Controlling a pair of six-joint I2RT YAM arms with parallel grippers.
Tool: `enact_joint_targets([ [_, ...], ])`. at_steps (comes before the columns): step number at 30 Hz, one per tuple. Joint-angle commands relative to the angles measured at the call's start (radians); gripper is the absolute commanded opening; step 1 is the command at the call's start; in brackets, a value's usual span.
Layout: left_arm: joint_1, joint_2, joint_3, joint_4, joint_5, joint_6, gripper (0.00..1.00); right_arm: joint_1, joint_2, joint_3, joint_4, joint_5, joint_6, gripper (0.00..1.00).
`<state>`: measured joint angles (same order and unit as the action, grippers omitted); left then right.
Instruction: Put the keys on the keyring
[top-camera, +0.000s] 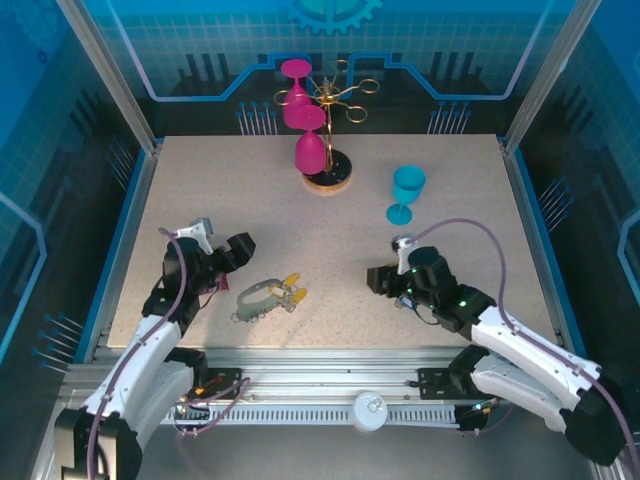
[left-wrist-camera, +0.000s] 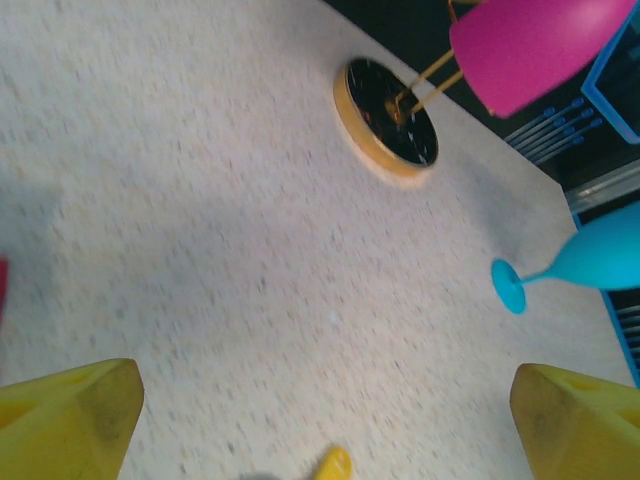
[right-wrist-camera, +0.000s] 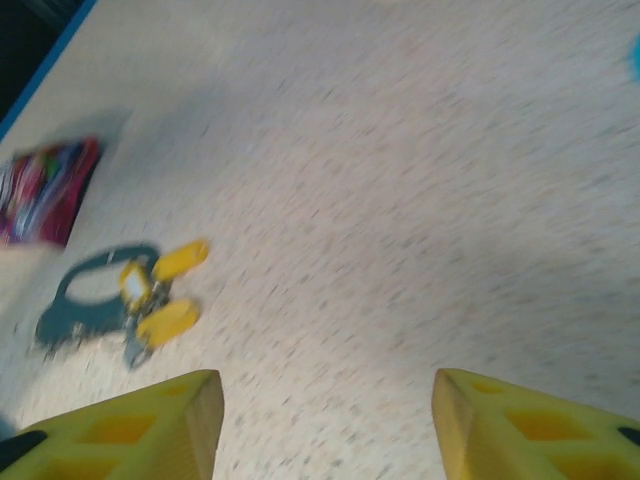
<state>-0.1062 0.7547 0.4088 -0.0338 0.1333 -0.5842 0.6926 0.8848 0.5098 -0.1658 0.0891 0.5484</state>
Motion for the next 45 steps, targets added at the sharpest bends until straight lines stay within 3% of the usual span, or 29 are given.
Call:
enact_joint_targets([
  [1,-0.024,-0.057,-0.014,-0.199,0.022,-0.133,0.93,0.115,0.114,0.09,-0.007,0.031,-0.018,0.54],
  [7,-0.028,-0.175,-0.025,-0.402,-0.108,-0.234,0.9,0.286,0.471,0.357,-0.085,0.043,-0.135,0.44],
  [14,-0.027,-0.288,0.008,-0.704,-0.263,-0.348,0.81,0.347,0.72,0.551,-0.069,-0.037,-0.136,0.42],
  [21,-0.043,-0.205,0.03,-0.822,-0.178,-0.402,0.79,0.345,0.739,0.518,0.009,-0.003,-0.074,0.41],
  [24,-0.09,-0.172,0.041,-0.891,-0.242,-0.45,0.78,0.335,0.725,0.488,0.026,0.002,-0.057,0.4],
  [30,-0.199,-0.102,-0.008,-0.821,-0.253,-0.521,0.7,0.3,0.682,0.4,0.123,-0.029,-0.006,0.38],
  [33,-0.246,-0.058,-0.02,-0.744,-0.259,-0.522,0.6,0.289,0.67,0.382,0.132,-0.037,-0.003,0.38],
  [45,-0.26,0.061,-0.077,-0.604,-0.244,-0.515,0.4,0.277,0.643,0.338,0.148,-0.045,0.014,0.35],
])
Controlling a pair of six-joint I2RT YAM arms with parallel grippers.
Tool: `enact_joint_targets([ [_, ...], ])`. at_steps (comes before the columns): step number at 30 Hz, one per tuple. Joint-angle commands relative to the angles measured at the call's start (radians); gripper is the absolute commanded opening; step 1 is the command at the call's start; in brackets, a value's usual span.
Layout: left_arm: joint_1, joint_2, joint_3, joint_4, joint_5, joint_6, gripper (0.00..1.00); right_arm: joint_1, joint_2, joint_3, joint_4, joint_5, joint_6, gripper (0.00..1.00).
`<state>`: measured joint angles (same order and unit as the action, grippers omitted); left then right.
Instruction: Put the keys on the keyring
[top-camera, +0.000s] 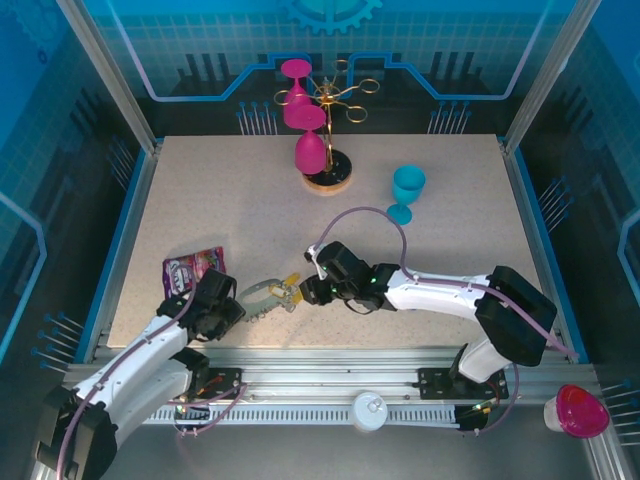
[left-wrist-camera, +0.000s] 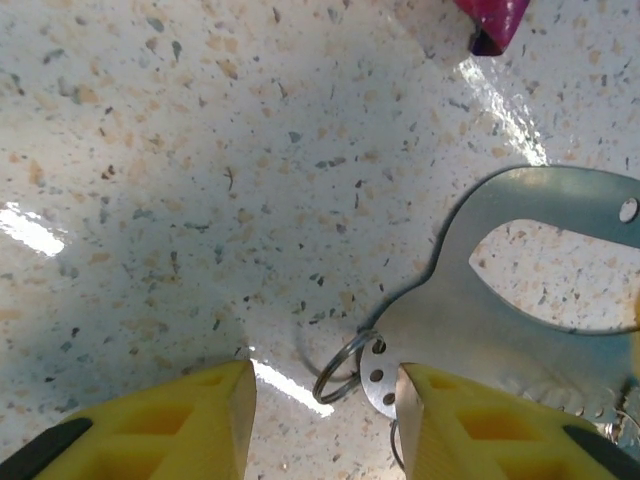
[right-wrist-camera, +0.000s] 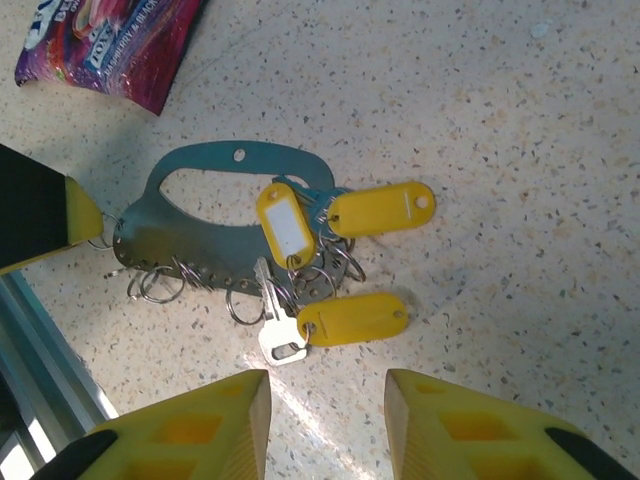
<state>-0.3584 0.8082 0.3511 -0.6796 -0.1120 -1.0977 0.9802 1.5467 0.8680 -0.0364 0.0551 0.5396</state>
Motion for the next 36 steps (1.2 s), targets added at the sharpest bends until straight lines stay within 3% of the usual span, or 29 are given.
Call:
enact_joint_targets([
  [1,-0.008,0.011,-0.025,0.05,0.006,-0.005,0.39,-0.011,-0.018,-0.02,0.021,-0.014,0.023,0.34],
  [13,-0.008,0.024,-0.042,0.099,0.019,0.005,0.18,-0.013,-0.024,-0.013,0.013,-0.024,0.023,0.28],
  [20,-0.01,-0.007,-0.026,0.085,0.012,0.029,0.0,-0.013,-0.042,-0.019,0.01,-0.026,0.03,0.26],
  [27,-0.015,-0.109,0.028,0.085,0.005,0.137,0.0,-0.021,-0.063,-0.023,0.005,-0.027,0.036,0.25],
  [36,-0.022,-0.149,0.119,0.156,0.12,0.417,0.0,-0.077,-0.101,-0.038,-0.017,-0.057,0.033,0.21],
])
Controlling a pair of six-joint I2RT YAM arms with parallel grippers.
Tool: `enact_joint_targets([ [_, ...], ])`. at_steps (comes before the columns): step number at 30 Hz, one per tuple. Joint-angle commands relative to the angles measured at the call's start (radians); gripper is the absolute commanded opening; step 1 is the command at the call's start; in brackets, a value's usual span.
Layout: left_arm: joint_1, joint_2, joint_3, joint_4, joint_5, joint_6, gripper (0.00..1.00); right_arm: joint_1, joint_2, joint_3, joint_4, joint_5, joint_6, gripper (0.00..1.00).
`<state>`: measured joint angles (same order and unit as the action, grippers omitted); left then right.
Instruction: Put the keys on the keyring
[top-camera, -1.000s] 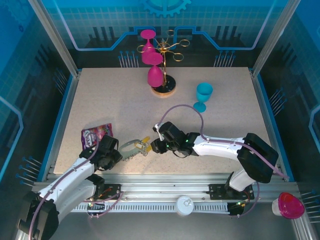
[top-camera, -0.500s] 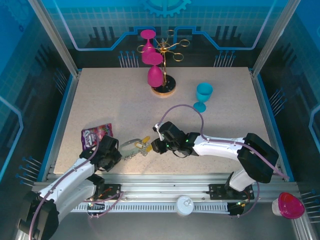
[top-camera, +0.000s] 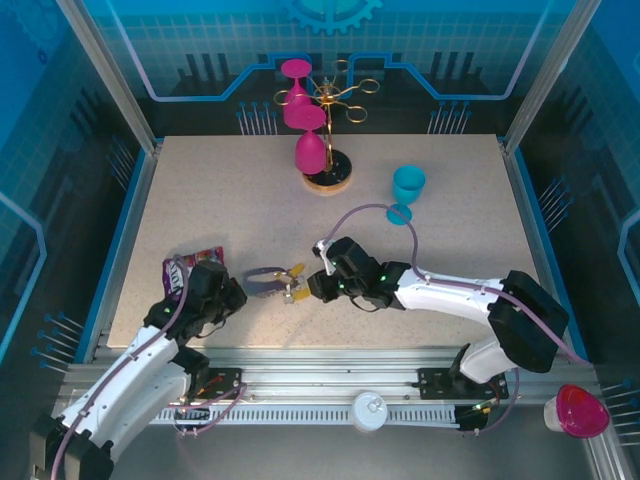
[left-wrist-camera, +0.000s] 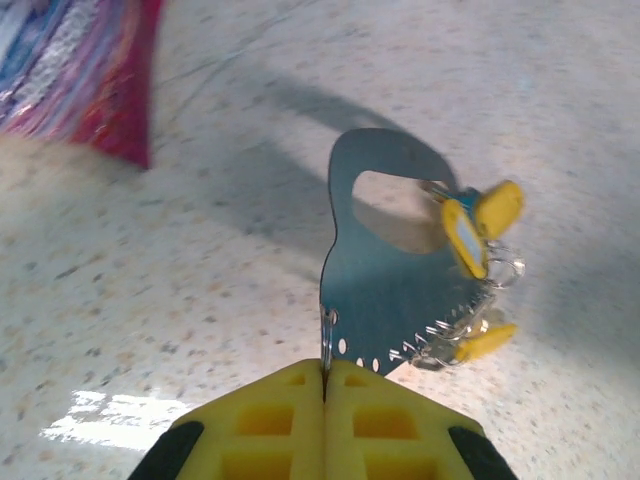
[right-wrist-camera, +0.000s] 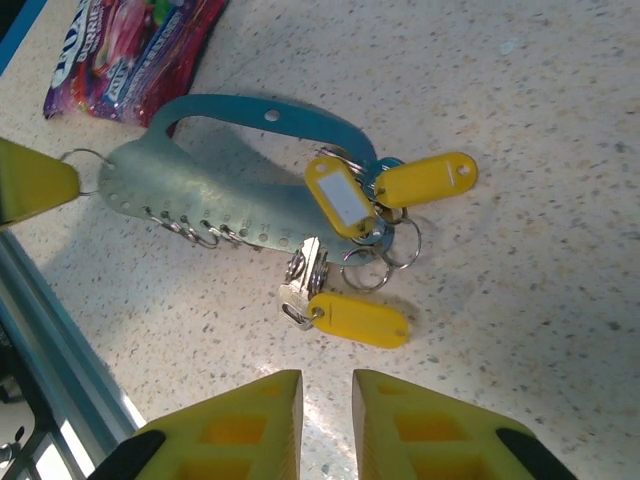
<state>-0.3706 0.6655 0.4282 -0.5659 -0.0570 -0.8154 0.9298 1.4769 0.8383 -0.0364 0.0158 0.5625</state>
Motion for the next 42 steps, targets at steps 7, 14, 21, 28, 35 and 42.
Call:
enact_joint_targets([
  [7,-0.039,0.033,0.179,0.115,0.099,0.431,0.0,-0.142,-0.141,-0.029,-0.049,-0.062,-0.033,0.18],
  [14,-0.04,0.17,0.29,0.279,0.221,0.812,0.0,-0.229,-0.23,0.036,-0.165,-0.062,-0.143,0.17],
  [21,-0.04,0.318,0.393,0.363,0.392,1.127,0.0,-0.293,-0.331,0.083,-0.179,-0.067,-0.287,0.18],
  [28,-0.04,0.408,0.401,0.451,0.56,1.31,0.0,-0.3,-0.469,-0.032,-0.01,-0.092,-0.593,0.2],
  [35,-0.041,0.433,0.371,0.541,0.802,1.514,0.0,-0.301,-0.54,-0.184,0.202,-0.274,-0.886,0.31],
  [42,-0.04,0.427,0.308,0.722,0.92,1.524,0.0,-0.299,-0.483,-0.148,0.182,-0.46,-0.945,0.36],
])
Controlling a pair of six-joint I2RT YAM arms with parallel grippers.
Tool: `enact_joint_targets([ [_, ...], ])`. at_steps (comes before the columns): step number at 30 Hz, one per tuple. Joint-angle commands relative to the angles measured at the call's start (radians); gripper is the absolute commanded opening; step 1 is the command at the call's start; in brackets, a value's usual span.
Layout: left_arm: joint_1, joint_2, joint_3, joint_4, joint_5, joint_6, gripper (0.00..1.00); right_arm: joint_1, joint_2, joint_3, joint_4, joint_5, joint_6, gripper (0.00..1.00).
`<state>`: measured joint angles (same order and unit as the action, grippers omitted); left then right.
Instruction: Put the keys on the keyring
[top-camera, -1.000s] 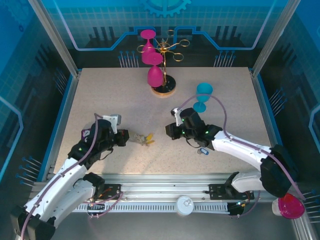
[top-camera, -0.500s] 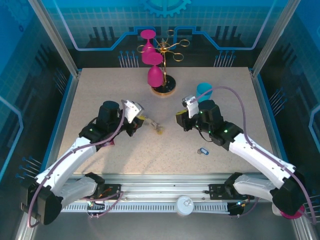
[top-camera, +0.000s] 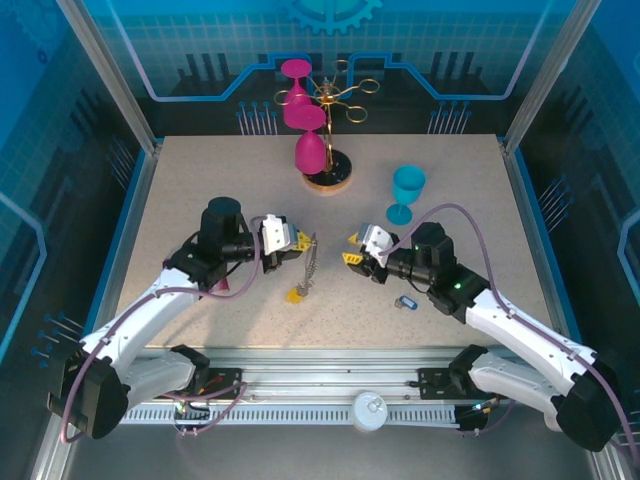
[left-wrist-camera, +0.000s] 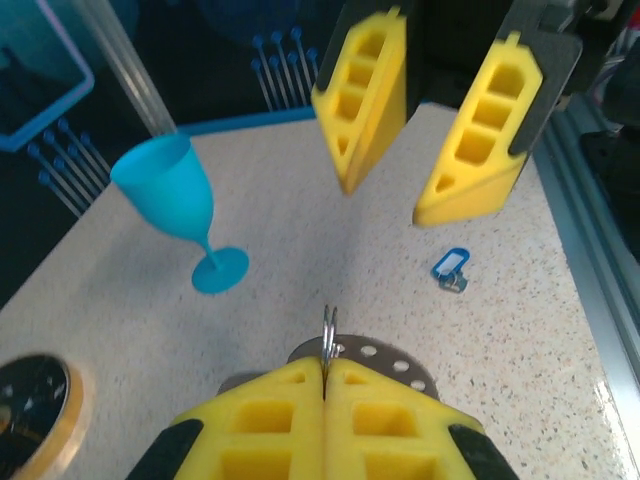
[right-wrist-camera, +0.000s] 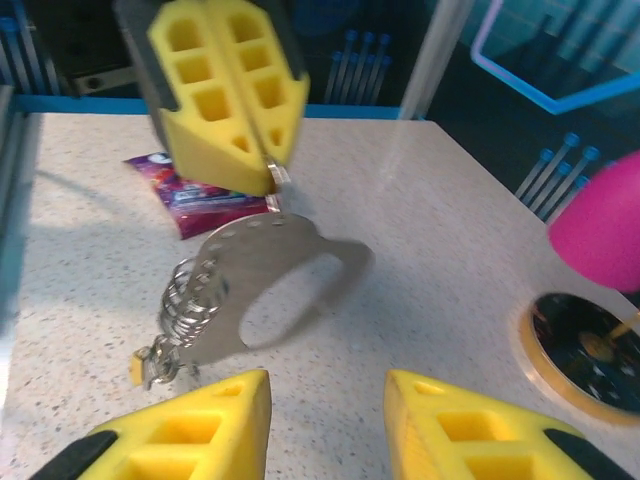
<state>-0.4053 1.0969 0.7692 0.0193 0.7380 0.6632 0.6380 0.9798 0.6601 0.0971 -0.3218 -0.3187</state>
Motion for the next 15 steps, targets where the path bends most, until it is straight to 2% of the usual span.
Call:
enact_joint_targets([
  [1,-0.006,-0.004,-0.046,0.177,0.137,0.026,0.0,-0.006,0.017,0.028,0.061,-0.132,-0.062,0.36],
  [10,-0.007,0.003,-0.085,0.329,0.206,-0.068,0.0,0.0,0.07,0.019,0.215,-0.21,0.004,0.25],
  [15,-0.007,0.013,-0.093,0.351,0.228,-0.083,0.0,0.009,0.099,0.03,0.268,-0.219,0.027,0.25],
])
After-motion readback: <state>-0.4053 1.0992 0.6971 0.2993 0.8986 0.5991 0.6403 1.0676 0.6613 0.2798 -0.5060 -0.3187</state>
